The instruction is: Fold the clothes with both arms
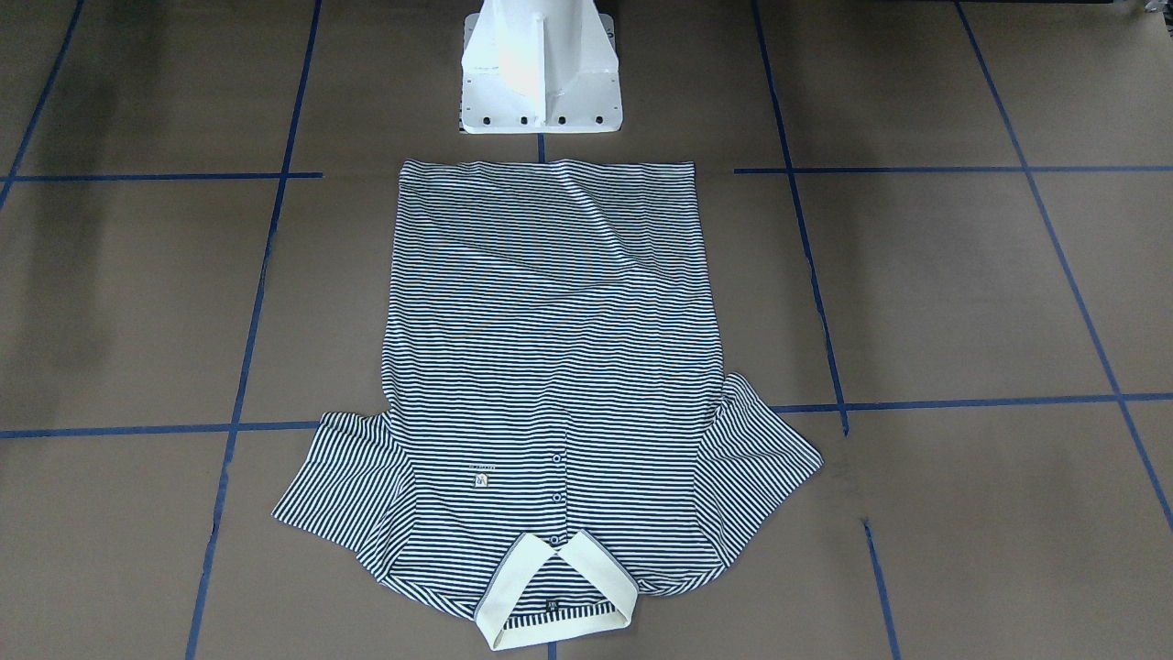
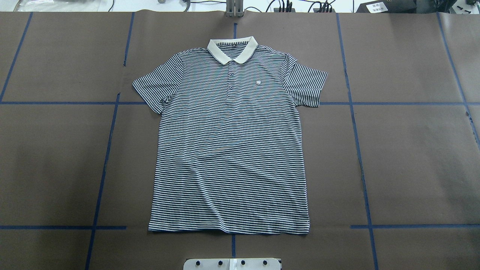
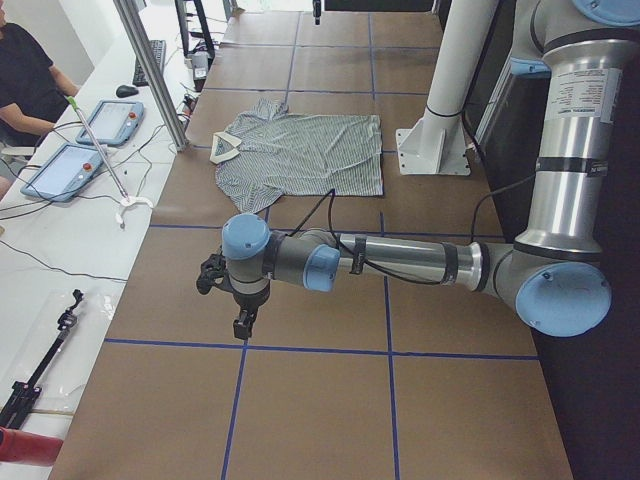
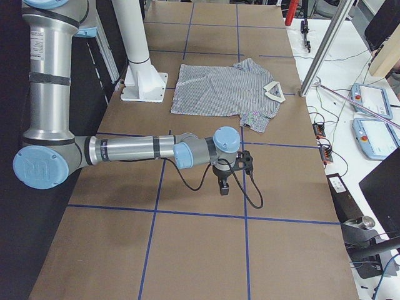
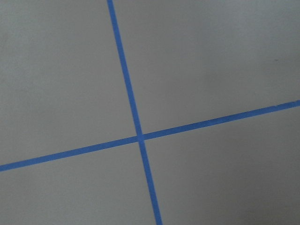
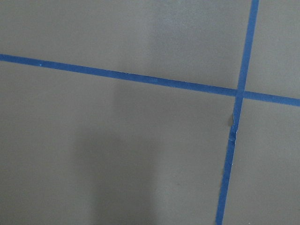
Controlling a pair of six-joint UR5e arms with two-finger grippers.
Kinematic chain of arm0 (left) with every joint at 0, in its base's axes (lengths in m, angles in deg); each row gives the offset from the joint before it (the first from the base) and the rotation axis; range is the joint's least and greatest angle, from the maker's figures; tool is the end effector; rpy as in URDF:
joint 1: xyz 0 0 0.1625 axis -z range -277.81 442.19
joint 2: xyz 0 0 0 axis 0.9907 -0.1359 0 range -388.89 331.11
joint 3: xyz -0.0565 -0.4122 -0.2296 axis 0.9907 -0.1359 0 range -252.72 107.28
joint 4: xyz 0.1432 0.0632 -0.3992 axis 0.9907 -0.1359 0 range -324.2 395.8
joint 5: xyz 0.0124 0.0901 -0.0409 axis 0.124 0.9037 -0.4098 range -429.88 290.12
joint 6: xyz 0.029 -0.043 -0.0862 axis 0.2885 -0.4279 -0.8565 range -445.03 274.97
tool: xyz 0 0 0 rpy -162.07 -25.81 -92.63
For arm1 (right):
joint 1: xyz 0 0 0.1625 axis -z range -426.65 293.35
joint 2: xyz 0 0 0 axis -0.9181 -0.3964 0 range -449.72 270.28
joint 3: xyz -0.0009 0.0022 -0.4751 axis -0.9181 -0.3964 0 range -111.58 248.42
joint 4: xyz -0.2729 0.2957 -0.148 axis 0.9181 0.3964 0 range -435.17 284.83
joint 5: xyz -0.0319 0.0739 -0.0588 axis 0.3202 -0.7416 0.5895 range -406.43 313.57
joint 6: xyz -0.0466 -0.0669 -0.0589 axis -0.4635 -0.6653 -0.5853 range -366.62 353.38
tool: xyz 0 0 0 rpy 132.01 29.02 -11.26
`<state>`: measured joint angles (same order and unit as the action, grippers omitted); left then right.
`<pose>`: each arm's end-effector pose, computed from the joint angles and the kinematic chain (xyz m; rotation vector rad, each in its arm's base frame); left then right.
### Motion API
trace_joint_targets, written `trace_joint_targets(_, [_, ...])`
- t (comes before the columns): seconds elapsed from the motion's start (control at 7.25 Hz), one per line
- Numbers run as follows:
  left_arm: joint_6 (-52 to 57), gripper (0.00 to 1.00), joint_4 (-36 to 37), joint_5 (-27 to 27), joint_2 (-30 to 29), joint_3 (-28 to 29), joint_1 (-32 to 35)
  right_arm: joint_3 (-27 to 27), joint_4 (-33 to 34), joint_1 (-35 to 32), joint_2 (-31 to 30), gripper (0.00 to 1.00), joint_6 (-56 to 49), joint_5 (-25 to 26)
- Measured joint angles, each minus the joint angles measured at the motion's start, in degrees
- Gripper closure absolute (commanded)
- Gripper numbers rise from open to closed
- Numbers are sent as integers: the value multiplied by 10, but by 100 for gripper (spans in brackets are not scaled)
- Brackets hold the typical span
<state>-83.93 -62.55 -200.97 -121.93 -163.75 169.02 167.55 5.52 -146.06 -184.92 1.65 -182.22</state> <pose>-0.0370 -0.5484 0.6607 0.1947 0.7185 0.1488 -0.0274 -0.4797 0.6532 0.0852 -0.8209 -0.1304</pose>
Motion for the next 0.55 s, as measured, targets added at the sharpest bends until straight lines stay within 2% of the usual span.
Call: trace_joint_targets(0.55, [-8,0,10,-2,8,-17,0,2,-6,-1,-4,0,8,-2])
